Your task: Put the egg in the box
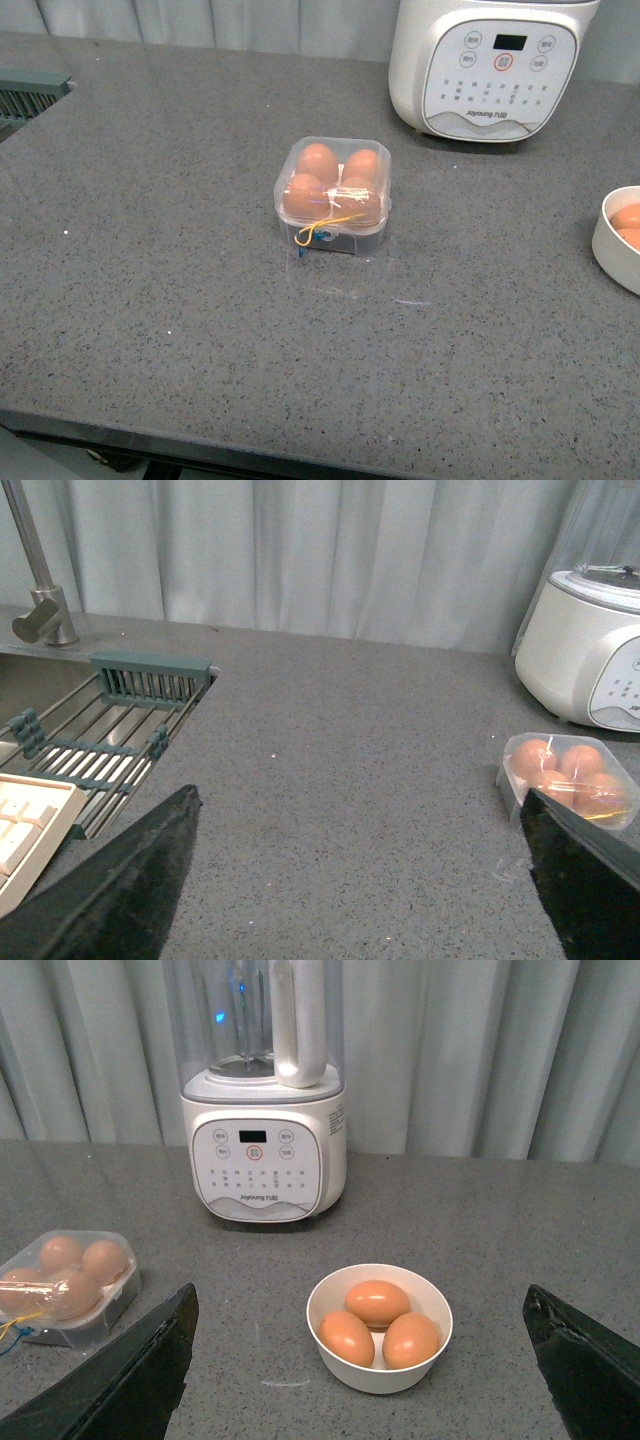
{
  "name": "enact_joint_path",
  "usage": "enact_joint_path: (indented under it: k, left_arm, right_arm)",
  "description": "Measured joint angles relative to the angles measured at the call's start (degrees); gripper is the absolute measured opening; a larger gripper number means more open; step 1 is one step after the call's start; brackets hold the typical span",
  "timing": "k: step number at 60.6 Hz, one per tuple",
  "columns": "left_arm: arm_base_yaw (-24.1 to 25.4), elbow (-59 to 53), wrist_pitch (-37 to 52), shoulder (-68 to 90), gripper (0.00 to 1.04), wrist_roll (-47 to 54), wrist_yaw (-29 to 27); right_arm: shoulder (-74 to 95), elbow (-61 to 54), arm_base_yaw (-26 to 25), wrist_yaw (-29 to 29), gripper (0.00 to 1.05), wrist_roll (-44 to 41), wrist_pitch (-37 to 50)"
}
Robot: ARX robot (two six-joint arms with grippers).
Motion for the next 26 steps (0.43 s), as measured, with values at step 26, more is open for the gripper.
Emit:
enact_joint_path:
  k: [26]
  left_arm:
    - [0.0,0.0,0.0,0.0,0.98,0.2,0.0]
  right_arm:
    - [0.0,0.0,0.0,0.0,0.95,0.0,0.0]
